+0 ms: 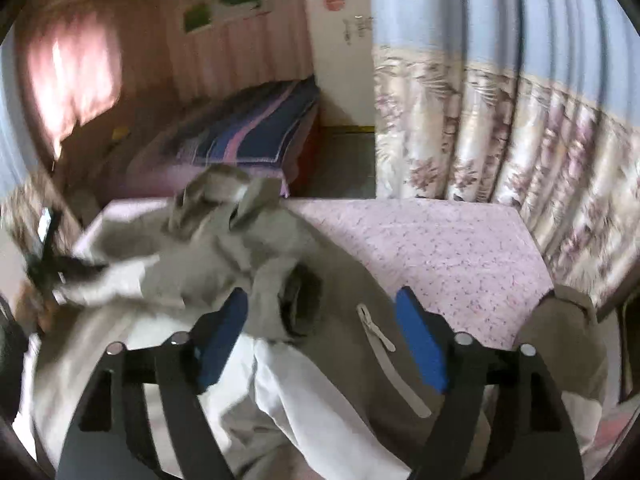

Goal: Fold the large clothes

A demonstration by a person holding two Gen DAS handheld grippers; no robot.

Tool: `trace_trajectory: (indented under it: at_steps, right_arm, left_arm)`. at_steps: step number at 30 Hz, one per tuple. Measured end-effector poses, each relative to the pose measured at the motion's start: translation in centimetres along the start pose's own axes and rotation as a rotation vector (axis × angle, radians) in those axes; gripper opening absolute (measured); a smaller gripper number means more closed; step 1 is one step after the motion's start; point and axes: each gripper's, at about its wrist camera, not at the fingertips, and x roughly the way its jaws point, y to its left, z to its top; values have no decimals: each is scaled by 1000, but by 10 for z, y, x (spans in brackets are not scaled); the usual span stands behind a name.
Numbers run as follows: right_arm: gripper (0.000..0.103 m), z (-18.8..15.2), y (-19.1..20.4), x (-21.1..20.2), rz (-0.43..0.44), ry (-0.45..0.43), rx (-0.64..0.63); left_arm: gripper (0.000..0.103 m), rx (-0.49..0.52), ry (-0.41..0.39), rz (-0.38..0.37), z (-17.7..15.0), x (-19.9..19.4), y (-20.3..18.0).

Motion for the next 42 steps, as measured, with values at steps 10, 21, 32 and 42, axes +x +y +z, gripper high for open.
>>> trace_trajectory:
  at_steps: [10,21,32,42]
  right_arm:
    - [17,2,99,122,151,215,-50]
    - [9,-13,142,63,-121,-37,-520]
    - [77,-29,-12,-46,-36,-75,-109]
    - [78,-32,-156,-52,-399,131,117]
  left_arm:
    - [6,-109,-82,88,-6,-21,61]
    - [40,23,-150,159,-23,-31,61]
    - [97,19,-158,205,-34,-59,34]
    - [100,-117,-213,69,-57,-103,36]
